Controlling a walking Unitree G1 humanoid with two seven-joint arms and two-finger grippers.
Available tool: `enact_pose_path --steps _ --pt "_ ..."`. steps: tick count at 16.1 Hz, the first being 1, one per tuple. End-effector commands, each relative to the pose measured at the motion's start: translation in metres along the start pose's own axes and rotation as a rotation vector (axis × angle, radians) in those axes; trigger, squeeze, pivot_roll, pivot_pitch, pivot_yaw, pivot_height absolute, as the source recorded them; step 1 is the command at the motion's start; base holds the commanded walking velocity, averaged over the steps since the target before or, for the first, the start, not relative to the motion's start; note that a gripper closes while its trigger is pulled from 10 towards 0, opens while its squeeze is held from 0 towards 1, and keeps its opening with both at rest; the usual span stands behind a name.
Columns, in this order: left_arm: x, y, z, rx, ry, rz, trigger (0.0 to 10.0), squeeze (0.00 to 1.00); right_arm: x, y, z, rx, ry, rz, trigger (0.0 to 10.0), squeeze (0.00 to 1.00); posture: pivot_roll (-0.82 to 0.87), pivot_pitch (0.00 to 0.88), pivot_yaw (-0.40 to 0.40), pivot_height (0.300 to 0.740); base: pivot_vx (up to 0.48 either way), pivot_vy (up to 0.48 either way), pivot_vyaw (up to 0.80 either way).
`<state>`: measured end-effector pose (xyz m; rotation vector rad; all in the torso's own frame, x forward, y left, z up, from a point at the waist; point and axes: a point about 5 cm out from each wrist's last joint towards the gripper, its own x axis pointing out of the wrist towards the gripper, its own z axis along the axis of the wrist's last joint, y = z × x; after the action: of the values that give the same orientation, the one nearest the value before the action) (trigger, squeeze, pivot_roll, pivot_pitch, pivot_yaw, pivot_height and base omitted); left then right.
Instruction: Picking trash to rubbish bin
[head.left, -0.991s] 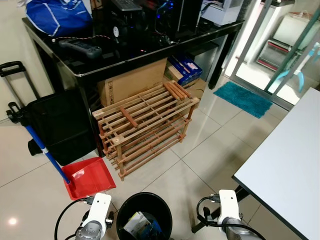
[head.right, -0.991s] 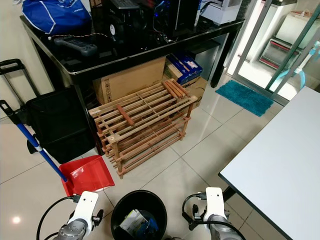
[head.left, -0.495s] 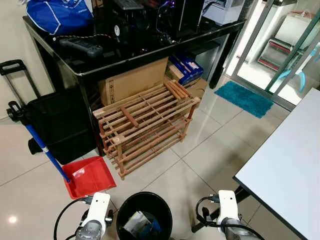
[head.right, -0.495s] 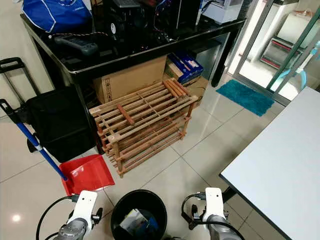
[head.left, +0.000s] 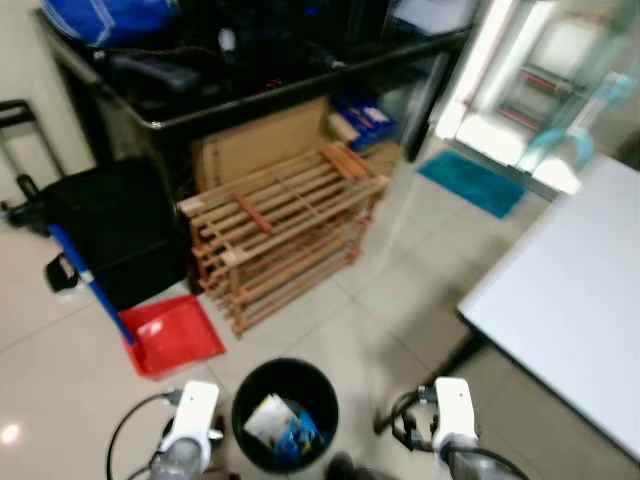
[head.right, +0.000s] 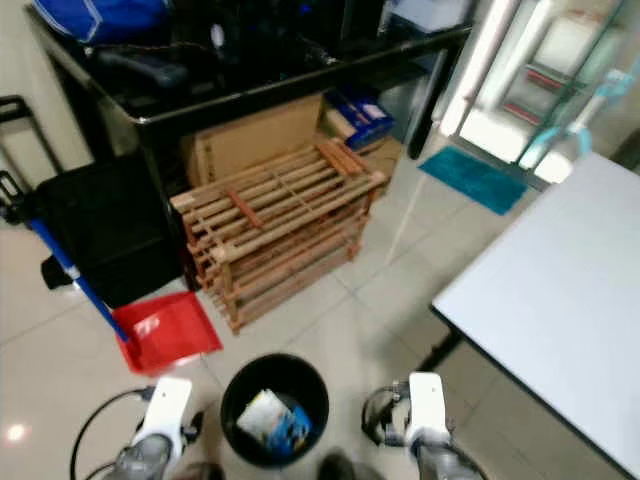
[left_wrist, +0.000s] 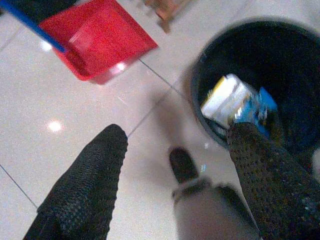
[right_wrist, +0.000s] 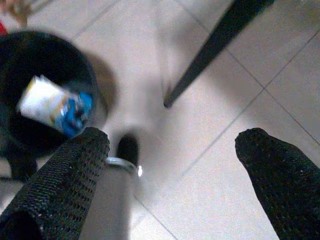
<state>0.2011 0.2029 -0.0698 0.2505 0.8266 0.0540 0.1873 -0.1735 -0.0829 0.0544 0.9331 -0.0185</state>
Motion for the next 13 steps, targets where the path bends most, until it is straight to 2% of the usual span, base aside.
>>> enact_pose_path --steps 1,13 --pt "-0.003 -0.0055 -0.0106 -0.014 0.028 -0.003 10.0 0.0 0.0013 -0.0042 0.0118 0.001 -0.037 -0.008 10.0 0.0 -0.05 0.074 -0.103 0.74 -0.307 0.0 0.0" --pt "-0.0029 -0.0057 -0.0102 -0.014 0.027 0.0 10.0 0.0 0.0013 -0.003 0.0113 -0.002 -0.037 0.009 10.0 0.0 -0.04 0.074 -0.106 0.74 -0.31 0.0 0.0"
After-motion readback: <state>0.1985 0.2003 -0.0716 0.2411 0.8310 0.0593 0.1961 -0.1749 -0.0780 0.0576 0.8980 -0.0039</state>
